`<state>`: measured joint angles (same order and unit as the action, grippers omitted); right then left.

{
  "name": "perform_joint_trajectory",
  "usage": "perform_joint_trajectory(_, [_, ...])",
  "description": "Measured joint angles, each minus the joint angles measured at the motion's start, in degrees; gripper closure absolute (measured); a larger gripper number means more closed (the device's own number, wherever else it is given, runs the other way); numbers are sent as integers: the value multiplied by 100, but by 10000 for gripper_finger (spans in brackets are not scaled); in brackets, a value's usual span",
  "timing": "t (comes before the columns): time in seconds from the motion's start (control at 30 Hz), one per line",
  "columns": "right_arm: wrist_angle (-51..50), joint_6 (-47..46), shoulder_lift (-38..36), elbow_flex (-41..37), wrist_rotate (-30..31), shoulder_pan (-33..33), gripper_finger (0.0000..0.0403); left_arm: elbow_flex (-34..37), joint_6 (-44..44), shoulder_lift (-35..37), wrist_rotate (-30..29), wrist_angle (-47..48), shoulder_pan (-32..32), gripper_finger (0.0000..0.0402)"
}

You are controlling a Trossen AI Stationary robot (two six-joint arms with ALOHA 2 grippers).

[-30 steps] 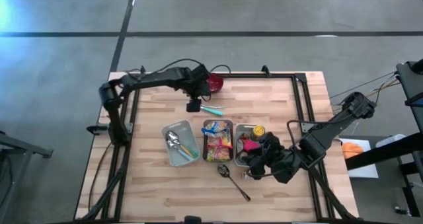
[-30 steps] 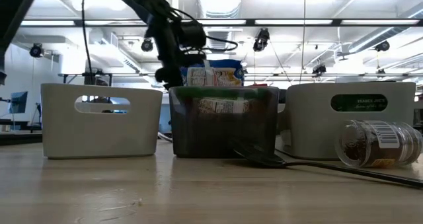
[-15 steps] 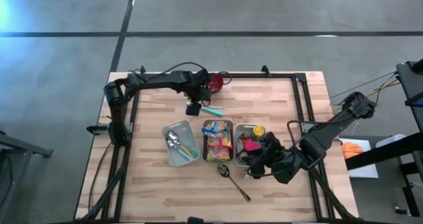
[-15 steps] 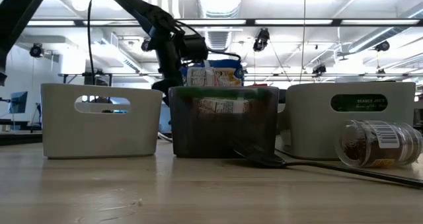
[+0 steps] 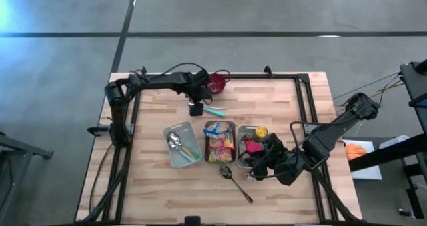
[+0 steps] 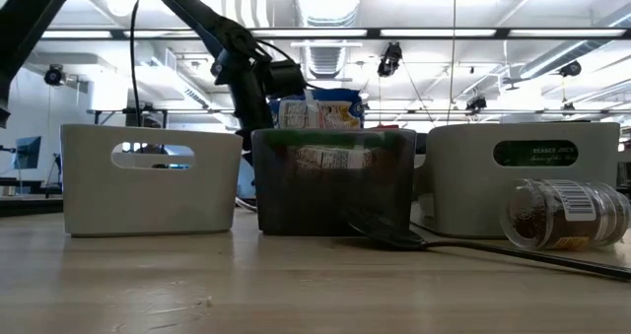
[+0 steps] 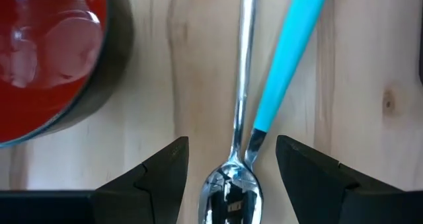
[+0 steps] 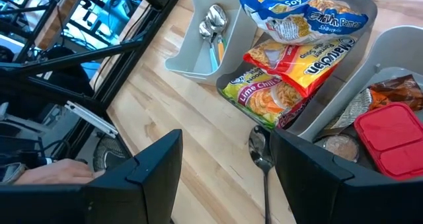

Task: Pick & Place Food Item
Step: Put the silver spoon into the left gray bin

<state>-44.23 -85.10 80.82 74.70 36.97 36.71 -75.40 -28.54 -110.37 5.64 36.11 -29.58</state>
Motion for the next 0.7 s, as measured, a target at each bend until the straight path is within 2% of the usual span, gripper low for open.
perform_joint_trajectory(0.17, [-5,4,-7,34,0,0,178,-2,435,-55,3,0,-4,172])
perform_joint_trajectory(0.3, [-4,21,-10,93,2,-1,178,-133,748,-321,22,396,-2,172])
perform_joint_trajectory(0.37, [-15,48,-13,113,0,0,178,-227,802,-477,4,598,-2,172])
perform_joint_trajectory(0.7, [0,173,-20,267,-4,2,178,-487,753,-605,-65,381,9,175])
